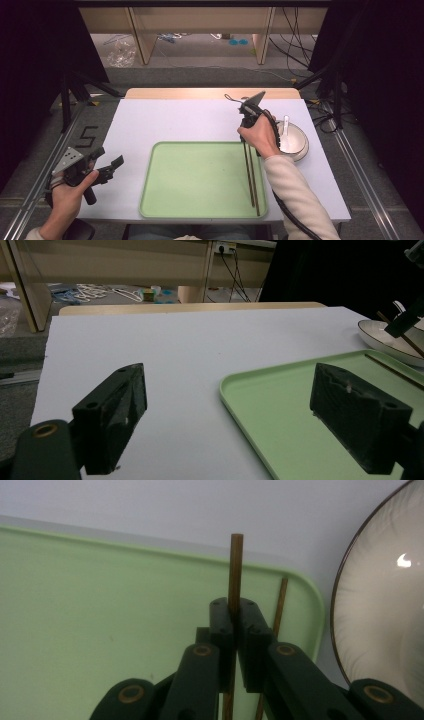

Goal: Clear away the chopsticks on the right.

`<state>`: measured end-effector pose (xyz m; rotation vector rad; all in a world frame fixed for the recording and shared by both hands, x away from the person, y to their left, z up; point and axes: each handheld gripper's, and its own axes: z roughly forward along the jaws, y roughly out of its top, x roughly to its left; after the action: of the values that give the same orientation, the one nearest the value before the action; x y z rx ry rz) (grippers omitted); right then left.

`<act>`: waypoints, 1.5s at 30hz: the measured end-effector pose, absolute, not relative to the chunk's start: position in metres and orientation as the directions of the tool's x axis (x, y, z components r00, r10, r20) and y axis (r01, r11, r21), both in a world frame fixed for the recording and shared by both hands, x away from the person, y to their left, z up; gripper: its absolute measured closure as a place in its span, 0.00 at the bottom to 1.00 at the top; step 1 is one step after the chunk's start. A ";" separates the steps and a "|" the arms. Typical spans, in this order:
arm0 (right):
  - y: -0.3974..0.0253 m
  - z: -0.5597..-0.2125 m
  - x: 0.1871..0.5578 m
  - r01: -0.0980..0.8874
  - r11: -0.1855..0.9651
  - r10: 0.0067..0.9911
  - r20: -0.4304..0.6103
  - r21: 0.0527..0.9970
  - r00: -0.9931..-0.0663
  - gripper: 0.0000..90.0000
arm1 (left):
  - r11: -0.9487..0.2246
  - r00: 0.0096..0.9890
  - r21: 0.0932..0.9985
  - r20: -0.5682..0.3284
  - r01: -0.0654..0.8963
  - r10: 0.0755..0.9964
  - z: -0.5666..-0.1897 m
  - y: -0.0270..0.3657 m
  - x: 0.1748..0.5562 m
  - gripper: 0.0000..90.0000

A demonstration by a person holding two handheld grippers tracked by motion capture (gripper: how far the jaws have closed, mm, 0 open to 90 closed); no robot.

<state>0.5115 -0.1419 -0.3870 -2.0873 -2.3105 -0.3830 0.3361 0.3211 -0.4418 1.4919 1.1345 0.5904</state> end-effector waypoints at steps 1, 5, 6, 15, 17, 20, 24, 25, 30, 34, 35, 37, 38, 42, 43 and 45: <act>-0.143 -0.390 0.512 0.982 0.088 0.980 0.164 0.166 -0.116 0.97 | 0.077 0.414 0.941 -0.217 0.329 0.884 -0.442 0.321 0.336 0.17; -0.141 -0.397 0.511 0.991 0.062 0.983 0.162 0.117 -0.080 0.97 | 0.077 0.413 0.941 -0.217 0.330 0.884 -0.442 0.321 0.336 0.17; -0.142 -0.399 0.511 0.991 0.069 0.983 0.161 0.111 -0.087 0.97 | 0.077 0.413 0.941 -0.217 0.329 0.884 -0.442 0.321 0.336 0.17; -0.144 -0.413 0.509 0.995 0.085 0.988 0.121 0.056 -0.091 0.97 | 0.076 0.413 0.941 -0.216 0.330 0.885 -0.442 0.321 0.336 0.17; -0.144 -0.416 0.509 0.995 0.090 0.988 0.119 0.051 -0.095 0.97 | 0.078 0.413 0.941 -0.217 0.329 0.884 -0.442 0.321 0.336 0.17; -0.144 -0.419 0.509 0.995 0.087 0.990 0.107 0.046 -0.092 0.97 | 0.078 0.413 0.941 -0.218 0.330 0.884 -0.442 0.321 0.336 0.17; -0.144 -0.421 0.510 0.995 0.088 0.991 0.098 0.042 -0.092 0.97 | 0.077 0.414 0.941 -0.217 0.329 0.884 -0.442 0.321 0.336 0.17; -0.143 -0.424 0.509 0.994 0.084 0.991 0.100 0.067 -0.090 0.97 | 0.077 0.414 0.941 -0.217 0.329 0.884 -0.442 0.321 0.336 0.17; -0.144 -0.425 0.510 0.996 0.087 0.992 0.086 0.033 -0.090 0.97 | 0.076 0.414 0.941 -0.216 0.329 0.884 -0.442 0.321 0.336 0.17; -0.144 -0.428 0.510 0.996 0.084 0.993 0.085 0.036 -0.087 0.95 | 0.077 0.414 0.941 -0.216 0.329 0.884 -0.442 0.321 0.336 0.17; -0.144 -0.427 0.510 0.997 0.081 0.993 0.084 0.019 -0.082 0.95 | 0.077 0.414 0.941 -0.217 0.329 0.884 -0.442 0.321 0.336 0.17; -0.144 -0.429 0.509 0.995 0.084 0.992 0.089 0.058 -0.089 0.93 | 0.077 0.414 0.941 -0.217 0.329 0.884 -0.442 0.321 0.336 0.17; -0.144 -0.428 0.509 0.994 0.090 0.991 0.093 0.057 -0.095 0.93 | 0.077 0.414 0.941 -0.217 0.330 0.884 -0.442 0.321 0.336 0.17; -0.143 -0.422 0.509 0.995 0.077 0.991 0.106 0.064 -0.083 0.89 | 0.077 0.413 0.941 -0.217 0.329 0.884 -0.442 0.321 0.336 0.17; -0.143 -0.421 0.508 0.994 0.082 0.991 0.103 0.076 -0.090 0.87 | 0.077 0.413 0.941 -0.217 0.330 0.885 -0.442 0.321 0.336 0.17; -0.145 -0.417 0.507 0.984 0.130 0.985 0.101 0.119 -0.142 0.84 | 0.078 0.412 0.941 -0.218 0.331 0.885 -0.442 0.321 0.336 0.17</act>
<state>0.5071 -0.1449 -0.4165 -2.0591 -2.3627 -0.2460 0.3360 0.3209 -0.4418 1.4921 1.1365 0.5902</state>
